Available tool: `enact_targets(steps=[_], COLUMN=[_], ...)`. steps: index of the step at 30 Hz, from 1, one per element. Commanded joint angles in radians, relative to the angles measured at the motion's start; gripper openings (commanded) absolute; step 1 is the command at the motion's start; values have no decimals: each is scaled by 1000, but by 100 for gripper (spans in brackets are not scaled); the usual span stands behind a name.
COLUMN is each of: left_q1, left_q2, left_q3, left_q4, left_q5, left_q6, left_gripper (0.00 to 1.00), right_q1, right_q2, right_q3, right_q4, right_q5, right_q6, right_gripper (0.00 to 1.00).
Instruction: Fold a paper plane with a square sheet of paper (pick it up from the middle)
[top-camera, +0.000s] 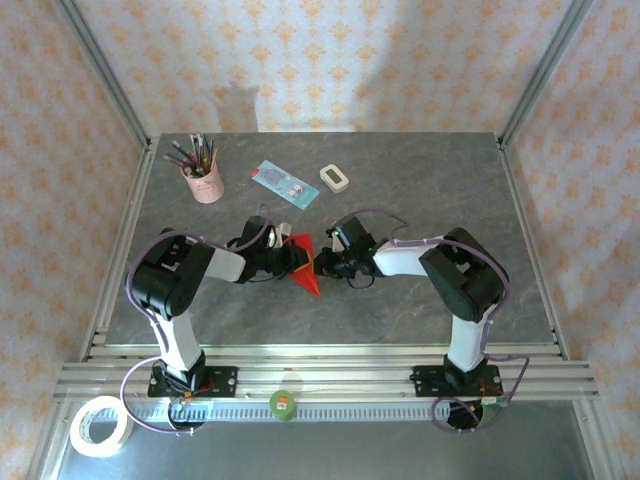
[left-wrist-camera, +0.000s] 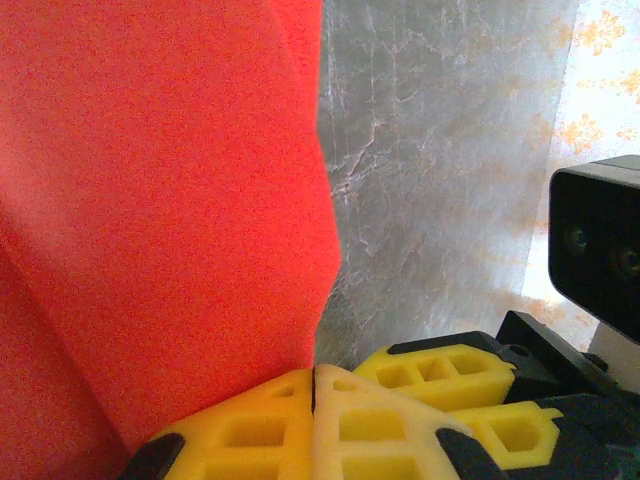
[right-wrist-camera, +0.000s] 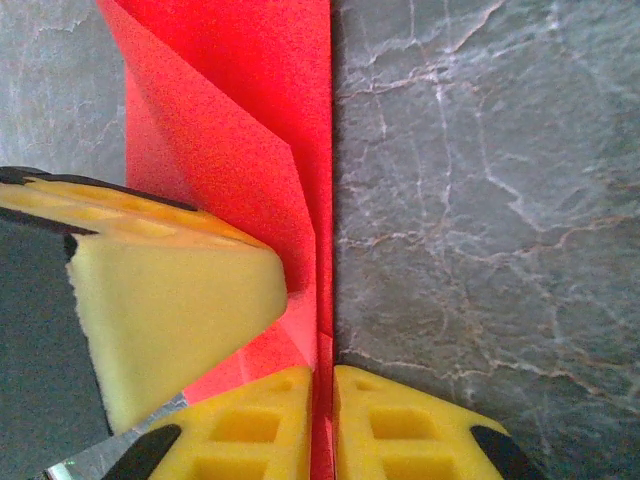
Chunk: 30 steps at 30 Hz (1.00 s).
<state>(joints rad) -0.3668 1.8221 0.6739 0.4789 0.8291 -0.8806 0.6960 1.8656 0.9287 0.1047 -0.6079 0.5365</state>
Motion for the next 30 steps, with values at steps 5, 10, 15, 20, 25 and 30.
enact_targets(steps=[5, 10, 15, 20, 25, 30], left_q1=[-14, -14, -14, -14, -15, -14], left_q2=[24, 24, 25, 26, 26, 29], left_q3=[29, 24, 26, 27, 25, 22], left_q4=[-94, -110, -112, -112, -113, -109], left_q5=[-50, -58, -60, -61, -61, -61], left_q6=[60, 72, 74, 74, 73, 71], left_gripper=[6, 6, 6, 6, 6, 6], right_q1=[50, 42, 43, 49, 60, 68], right_q2=[26, -107, -140, -114, -118, -155], right_q3=[-15, -28, -21, -12, -20, -61], right_q4=[-27, -42, -47, -51, -36, 54], right_q5=[95, 172, 158, 139, 121, 57], right_q6=[-6, 16, 27, 30, 36, 37], right_gripper=[15, 17, 25, 28, 28, 20])
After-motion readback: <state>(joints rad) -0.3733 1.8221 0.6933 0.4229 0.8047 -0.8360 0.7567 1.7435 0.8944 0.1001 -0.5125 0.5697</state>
